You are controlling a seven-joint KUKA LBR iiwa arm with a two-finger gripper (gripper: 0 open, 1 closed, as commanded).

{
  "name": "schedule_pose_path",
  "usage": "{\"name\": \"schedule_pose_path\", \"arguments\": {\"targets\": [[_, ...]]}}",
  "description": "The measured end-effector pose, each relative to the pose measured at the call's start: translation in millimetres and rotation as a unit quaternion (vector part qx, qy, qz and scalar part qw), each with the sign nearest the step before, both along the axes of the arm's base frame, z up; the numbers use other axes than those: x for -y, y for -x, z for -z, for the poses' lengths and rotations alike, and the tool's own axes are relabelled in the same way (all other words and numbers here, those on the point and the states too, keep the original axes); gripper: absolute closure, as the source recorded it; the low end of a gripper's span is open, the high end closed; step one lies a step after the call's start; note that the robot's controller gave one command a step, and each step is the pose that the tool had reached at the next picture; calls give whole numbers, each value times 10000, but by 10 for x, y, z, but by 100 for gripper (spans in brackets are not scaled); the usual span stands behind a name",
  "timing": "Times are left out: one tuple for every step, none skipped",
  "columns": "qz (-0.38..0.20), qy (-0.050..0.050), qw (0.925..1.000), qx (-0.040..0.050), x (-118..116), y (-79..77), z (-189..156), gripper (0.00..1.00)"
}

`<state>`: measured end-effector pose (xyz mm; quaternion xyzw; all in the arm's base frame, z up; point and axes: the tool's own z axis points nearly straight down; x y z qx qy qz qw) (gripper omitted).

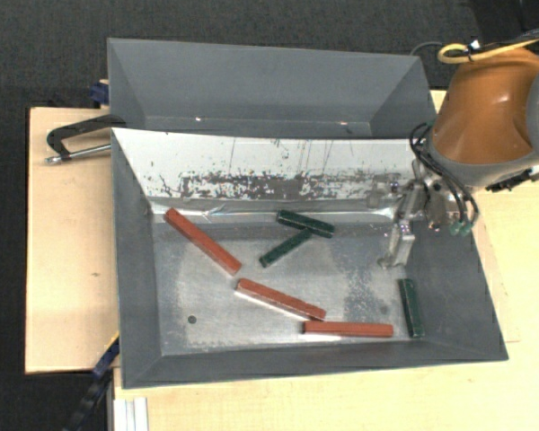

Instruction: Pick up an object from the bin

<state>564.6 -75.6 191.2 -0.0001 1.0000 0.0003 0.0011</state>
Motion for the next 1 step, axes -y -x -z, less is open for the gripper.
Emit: {"name": "schedule_pose_path", "arguments": {"targets": [[-443, 5, 9990, 18, -225, 217, 408, 0]]}}
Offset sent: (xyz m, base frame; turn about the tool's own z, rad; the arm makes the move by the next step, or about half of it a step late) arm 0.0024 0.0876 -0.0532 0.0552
